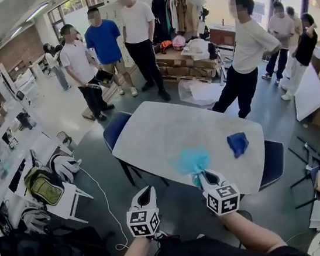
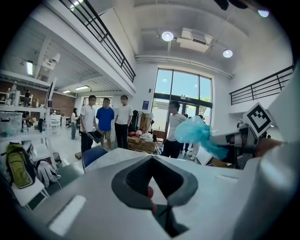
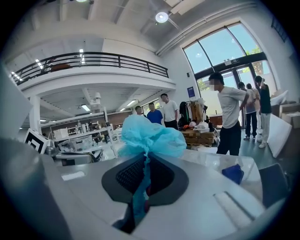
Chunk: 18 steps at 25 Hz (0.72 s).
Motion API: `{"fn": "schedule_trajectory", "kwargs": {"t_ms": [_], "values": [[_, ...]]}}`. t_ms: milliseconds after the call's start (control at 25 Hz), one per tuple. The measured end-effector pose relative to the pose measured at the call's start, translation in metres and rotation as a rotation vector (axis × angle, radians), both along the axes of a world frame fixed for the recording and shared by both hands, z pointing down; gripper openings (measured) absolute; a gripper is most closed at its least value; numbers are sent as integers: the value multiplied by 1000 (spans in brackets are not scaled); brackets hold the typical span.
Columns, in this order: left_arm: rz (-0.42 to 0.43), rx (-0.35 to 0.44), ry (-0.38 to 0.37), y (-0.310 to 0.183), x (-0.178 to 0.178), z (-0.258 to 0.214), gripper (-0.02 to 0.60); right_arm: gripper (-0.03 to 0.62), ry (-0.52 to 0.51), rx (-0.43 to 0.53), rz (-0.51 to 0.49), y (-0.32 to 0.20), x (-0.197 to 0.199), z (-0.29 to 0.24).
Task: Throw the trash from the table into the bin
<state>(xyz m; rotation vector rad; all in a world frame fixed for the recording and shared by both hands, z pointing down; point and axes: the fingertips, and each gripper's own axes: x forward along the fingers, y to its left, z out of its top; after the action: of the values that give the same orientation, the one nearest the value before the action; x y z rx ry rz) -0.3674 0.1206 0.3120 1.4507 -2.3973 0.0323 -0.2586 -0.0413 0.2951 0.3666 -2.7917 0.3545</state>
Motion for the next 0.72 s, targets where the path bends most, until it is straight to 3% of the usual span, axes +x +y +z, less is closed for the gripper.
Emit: {"fn": "schedule_trajectory", "kwargs": {"t_ms": [360, 720], "values": [[96, -61, 5, -27, 77, 5, 0, 34, 4, -54, 78, -17, 81, 21], [346, -39, -2, -87, 110, 5, 0, 34, -17, -23, 285, -24, 139, 14]]}}
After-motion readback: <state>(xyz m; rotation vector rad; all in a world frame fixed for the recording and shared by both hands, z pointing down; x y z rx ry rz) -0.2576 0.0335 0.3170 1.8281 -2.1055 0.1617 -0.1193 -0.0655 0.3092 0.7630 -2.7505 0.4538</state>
